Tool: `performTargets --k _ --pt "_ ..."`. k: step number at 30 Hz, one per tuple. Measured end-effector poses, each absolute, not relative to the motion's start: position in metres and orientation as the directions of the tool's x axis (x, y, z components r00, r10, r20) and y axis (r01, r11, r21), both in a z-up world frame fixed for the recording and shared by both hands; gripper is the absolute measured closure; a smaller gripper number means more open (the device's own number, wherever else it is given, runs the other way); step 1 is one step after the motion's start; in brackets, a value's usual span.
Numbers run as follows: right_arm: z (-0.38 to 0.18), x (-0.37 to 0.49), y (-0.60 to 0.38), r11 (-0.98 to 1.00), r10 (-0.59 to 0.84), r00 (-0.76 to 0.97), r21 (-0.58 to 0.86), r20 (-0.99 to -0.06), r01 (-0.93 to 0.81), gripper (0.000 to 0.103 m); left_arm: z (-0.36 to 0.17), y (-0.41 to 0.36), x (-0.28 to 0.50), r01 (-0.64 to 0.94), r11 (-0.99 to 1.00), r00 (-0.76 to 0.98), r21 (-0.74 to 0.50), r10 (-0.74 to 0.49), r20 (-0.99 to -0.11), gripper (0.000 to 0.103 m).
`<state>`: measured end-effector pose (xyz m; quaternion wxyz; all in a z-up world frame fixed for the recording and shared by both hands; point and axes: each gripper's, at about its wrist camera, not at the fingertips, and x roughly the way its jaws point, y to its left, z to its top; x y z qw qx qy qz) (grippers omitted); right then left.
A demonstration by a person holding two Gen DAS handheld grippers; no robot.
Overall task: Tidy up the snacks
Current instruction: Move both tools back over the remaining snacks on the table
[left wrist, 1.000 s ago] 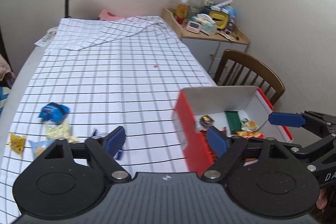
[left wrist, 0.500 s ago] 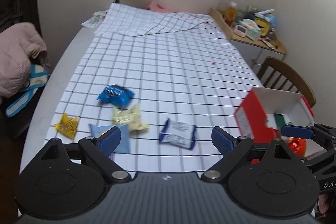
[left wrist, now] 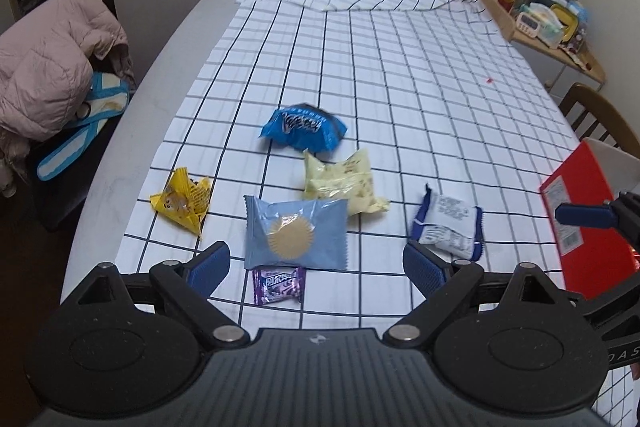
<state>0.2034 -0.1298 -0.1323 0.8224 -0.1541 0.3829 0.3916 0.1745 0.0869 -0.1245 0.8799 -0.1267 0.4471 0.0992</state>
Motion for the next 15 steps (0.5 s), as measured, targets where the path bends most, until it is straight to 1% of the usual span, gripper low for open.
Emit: performTargets --k 3,5,15 --pt "-0.144 0.214 -0.117 0.617 0.498 0.401 -0.011 -0.769 -0.787 0.001 -0.139 0.093 0.185 -0.298 0.946 0.553 -0.131 0.060 -0.831 0.009" --pt "-0.153 0.223 -0.110 0.598 0.477 0.400 -0.044 -0.783 -0.800 0.004 -0.149 0.097 0.193 -0.305 0.945 0.534 -0.122 0.064 -0.843 0.009" --pt "-0.192 0.253 -0.080 0.516 0.413 0.359 -0.110 -0.837 -0.849 0.005 -0.178 0.106 0.219 -0.313 0.942 0.471 -0.125 0.039 -0.881 0.009"
